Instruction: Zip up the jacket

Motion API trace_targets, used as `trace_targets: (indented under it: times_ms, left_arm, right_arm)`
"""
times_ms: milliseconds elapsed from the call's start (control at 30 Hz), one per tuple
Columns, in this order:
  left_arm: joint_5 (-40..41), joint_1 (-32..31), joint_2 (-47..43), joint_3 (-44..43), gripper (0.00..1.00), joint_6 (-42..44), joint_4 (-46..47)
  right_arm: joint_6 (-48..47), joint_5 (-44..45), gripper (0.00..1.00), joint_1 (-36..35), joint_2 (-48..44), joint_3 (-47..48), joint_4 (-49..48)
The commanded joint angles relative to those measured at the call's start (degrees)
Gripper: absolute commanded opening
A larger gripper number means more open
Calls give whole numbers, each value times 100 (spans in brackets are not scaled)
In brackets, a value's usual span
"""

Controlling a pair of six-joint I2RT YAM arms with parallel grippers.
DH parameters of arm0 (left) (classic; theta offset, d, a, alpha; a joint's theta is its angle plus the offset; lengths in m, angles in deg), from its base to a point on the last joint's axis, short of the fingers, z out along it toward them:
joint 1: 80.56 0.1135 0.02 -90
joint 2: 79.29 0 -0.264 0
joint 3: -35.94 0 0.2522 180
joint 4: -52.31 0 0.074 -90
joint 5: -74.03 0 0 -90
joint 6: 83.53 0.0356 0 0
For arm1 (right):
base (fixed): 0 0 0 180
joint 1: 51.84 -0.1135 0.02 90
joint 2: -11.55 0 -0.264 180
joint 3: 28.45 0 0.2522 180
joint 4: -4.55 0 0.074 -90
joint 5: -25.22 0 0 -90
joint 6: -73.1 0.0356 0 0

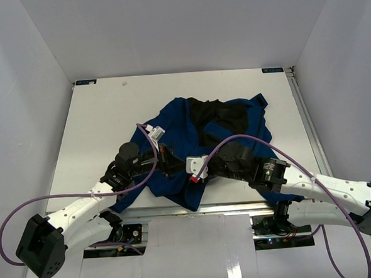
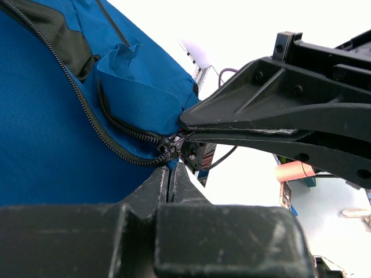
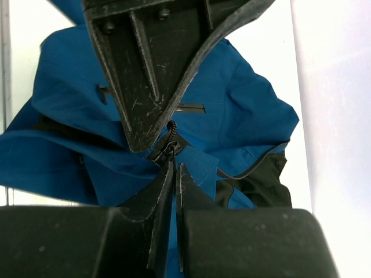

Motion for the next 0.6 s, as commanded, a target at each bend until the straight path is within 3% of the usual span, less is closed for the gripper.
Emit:
trace_targets:
  times_ms: [0,267,467,567]
  left_arm:
    - [-824,-260,-127,38,0,110,-525]
    - [-616,-330,52,2,0,290,-710]
    - [-575,-340,70,-53,0,339,-744]
    - [-553,-334,99,-62,0,340,-736]
  right_arm:
    - [-553,394,8,274,159,718,-152]
    - [-850,342,8,468,377,1126,144]
    - [-492,-41,12,478,330,1225,555]
    - [-404,-201,8,485,426,1106,547]
